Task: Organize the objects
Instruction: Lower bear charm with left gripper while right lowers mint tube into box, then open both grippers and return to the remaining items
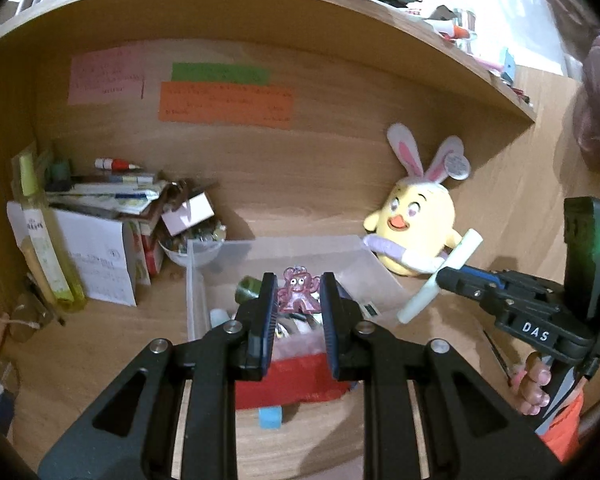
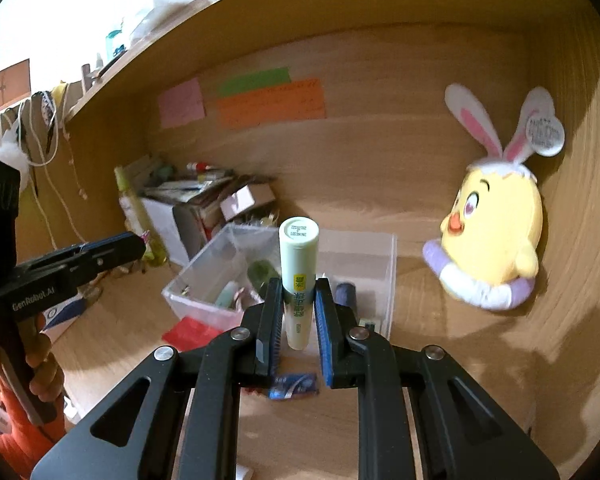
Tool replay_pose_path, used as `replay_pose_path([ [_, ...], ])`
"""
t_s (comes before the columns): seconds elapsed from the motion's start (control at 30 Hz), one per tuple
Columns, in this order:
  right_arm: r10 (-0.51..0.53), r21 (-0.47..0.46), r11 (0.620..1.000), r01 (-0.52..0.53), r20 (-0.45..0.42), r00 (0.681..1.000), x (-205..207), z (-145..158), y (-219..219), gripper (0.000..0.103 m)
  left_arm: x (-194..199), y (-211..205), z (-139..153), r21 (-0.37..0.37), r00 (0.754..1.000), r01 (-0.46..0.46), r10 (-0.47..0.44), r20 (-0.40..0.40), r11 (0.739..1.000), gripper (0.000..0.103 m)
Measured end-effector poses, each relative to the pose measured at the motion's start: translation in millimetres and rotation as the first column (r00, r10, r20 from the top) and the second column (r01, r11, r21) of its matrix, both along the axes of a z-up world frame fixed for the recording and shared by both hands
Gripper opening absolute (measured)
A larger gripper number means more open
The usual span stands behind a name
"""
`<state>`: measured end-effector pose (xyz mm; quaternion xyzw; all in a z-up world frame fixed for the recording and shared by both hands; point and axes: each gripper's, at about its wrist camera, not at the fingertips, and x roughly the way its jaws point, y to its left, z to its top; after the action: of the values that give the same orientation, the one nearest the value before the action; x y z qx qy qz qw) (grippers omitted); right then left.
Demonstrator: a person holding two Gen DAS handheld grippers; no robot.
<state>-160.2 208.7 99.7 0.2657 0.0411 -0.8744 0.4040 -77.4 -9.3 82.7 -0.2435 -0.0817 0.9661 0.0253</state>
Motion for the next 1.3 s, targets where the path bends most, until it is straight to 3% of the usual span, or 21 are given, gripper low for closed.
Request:
replay_pose_path([
  [0.33,-0.068,0.132,0.989,0.07,-0.02,0.997,-38,-10,-24,0.014,-42,-18,-3,0.006,0.998,-0.059,0.059,0.037,0.998,0.021],
  [0.77,-0.047,0.339,0.94,0.047,-0.008,0.999,-61,-56,-71,0.014,-97,-33,-63,0.017,0.972,-0.086,0.081,0.221,0.996,0.021],
  [0.97,-0.006,0.361,0.932,0.003,0.008,1.0,-59,-65,-98,0.017,-98,-34,-73,0.025,0.967,-0.072,0.063,0.247,0.997,0.021],
  [1.3,0.04,0.338,0.94,-0.052,0.045,0.998,-49,-65,-103,0.035,-65,-25,-50,-0.012,0.985,-0.049,0.051,0.164,0.999,0.055],
])
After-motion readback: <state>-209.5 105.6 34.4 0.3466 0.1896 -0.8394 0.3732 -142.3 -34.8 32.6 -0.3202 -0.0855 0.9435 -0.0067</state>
